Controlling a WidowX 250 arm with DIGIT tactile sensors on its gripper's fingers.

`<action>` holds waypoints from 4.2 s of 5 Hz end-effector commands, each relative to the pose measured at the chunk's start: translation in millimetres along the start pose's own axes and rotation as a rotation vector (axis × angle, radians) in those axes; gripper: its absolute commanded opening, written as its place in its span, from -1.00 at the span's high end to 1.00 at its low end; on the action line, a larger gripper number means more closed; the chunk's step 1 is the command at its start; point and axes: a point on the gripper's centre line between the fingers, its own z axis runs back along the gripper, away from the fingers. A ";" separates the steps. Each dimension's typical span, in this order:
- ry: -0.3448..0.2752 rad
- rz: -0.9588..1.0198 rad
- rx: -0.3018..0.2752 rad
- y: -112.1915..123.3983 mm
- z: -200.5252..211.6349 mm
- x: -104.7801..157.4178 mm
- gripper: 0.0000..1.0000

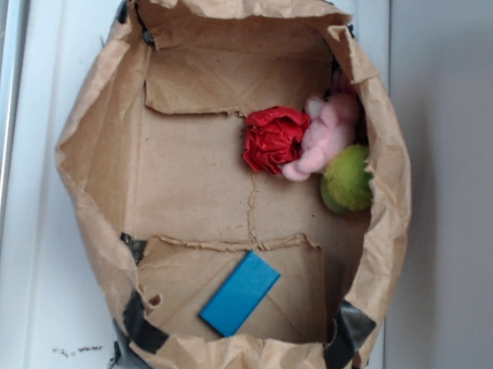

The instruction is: Grab the blue block.

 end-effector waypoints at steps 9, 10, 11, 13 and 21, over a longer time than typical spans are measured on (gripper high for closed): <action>-0.230 0.657 0.025 26.3 -120.3 184.2 -1.00; -0.230 0.657 0.025 26.3 -120.3 184.2 -1.00; -0.230 0.657 0.025 26.3 -120.3 184.2 -1.00; -0.187 0.716 -0.011 -3.1 -173.6 165.5 -1.00; -0.101 0.793 -0.060 -79.3 -201.9 185.2 -1.00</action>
